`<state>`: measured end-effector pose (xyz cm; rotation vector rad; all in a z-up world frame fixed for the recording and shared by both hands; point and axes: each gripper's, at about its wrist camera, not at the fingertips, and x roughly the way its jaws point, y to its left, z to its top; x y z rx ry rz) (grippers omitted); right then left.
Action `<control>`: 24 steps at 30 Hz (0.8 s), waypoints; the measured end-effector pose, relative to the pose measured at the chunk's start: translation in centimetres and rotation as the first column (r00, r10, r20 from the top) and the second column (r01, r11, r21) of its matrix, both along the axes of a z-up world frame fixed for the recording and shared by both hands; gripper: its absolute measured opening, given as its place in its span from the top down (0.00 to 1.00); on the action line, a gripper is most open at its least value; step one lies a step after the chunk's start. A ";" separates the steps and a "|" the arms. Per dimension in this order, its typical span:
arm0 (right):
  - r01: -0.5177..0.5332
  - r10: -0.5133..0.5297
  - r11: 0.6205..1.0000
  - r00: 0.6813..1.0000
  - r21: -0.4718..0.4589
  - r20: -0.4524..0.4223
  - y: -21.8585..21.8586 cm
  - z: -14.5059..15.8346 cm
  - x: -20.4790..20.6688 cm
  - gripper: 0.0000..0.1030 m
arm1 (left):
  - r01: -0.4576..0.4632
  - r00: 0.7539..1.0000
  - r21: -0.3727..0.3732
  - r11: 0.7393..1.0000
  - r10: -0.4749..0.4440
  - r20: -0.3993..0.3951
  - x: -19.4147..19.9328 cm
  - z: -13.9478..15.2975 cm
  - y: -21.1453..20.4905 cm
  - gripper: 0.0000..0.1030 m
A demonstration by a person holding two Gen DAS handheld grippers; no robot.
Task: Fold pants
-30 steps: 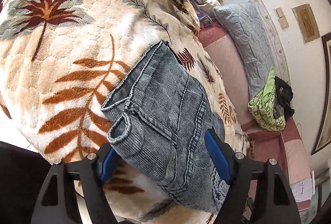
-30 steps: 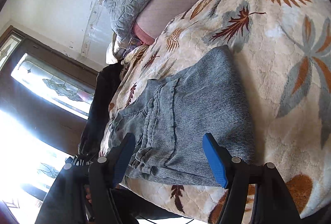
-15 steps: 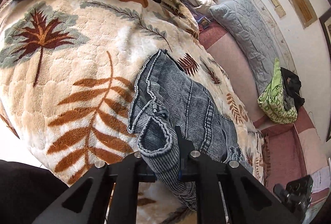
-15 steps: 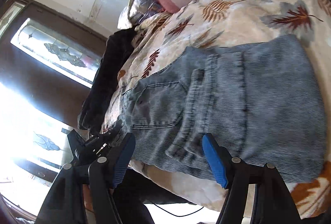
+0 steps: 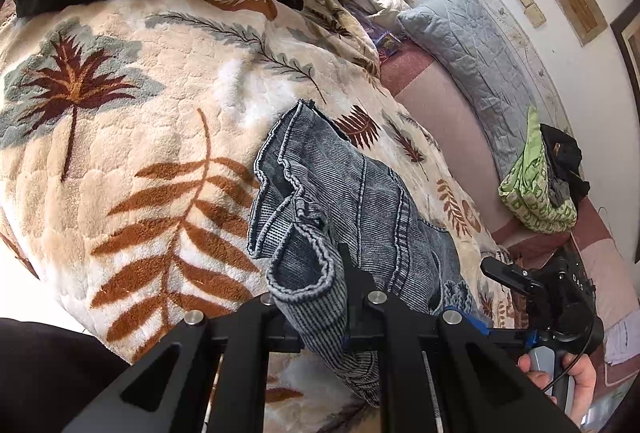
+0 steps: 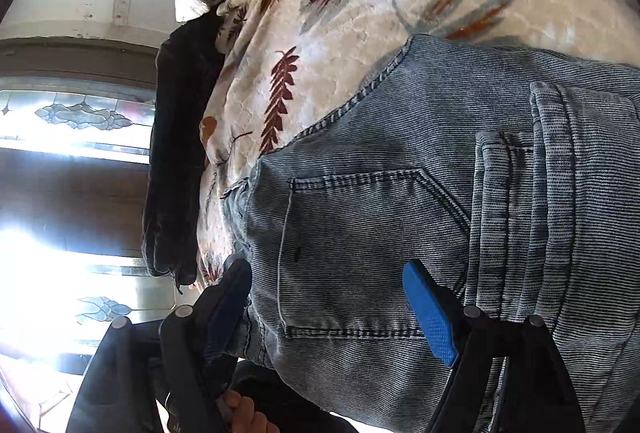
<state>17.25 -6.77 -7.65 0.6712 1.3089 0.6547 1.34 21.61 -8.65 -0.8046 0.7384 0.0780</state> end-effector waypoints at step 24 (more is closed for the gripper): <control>-0.044 0.056 0.978 0.997 -0.203 0.057 3.3 -1.2 0.7 0.20 | 0.036 0.998 0.229 0.973 -0.023 -0.057 0.6 0.9 -2.1 0.88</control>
